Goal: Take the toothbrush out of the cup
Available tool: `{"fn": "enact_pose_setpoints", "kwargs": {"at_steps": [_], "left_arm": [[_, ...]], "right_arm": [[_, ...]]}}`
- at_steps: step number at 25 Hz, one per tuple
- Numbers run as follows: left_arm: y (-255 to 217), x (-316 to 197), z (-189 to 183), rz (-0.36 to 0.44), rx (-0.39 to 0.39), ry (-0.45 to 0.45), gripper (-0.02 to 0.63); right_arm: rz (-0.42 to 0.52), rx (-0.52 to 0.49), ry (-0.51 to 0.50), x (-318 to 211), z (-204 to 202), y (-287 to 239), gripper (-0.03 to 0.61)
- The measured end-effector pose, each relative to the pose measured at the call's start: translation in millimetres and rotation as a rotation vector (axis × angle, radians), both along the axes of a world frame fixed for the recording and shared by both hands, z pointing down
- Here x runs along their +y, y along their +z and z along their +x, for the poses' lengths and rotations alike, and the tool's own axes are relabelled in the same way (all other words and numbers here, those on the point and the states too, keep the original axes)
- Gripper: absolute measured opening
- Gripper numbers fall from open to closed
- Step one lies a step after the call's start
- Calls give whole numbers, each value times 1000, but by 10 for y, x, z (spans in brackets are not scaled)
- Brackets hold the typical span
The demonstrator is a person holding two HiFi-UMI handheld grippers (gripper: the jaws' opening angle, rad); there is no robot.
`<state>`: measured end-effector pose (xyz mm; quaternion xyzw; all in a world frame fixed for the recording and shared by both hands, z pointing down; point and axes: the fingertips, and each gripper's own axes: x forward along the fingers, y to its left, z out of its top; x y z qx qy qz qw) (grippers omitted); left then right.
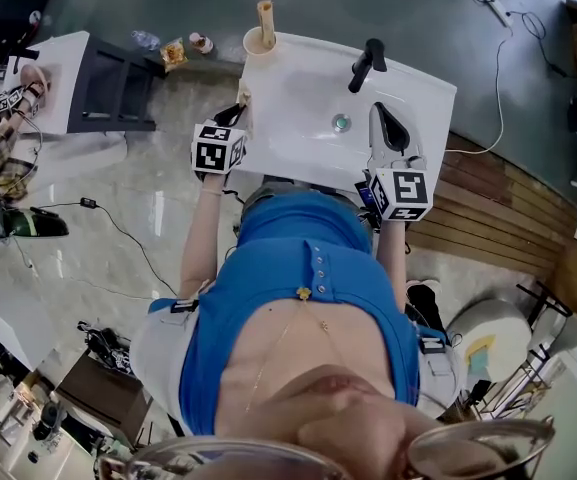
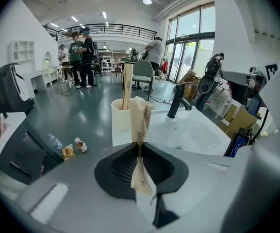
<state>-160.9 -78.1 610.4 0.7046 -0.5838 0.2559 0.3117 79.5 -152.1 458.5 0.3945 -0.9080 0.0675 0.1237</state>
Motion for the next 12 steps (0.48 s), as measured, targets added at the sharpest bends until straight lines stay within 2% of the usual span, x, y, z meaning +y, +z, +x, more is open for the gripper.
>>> {"fn": "enact_pose_setpoints", "kwargs": {"at_steps": [5,12], "left_arm": [[108,-134,-61,7,19,-29,35],[297,-226,-114,-23,45,-51,34]], "right_arm": [[-5,6,26,-15,77,33,2],[-9,16,78,-19,194,38,2]]}}
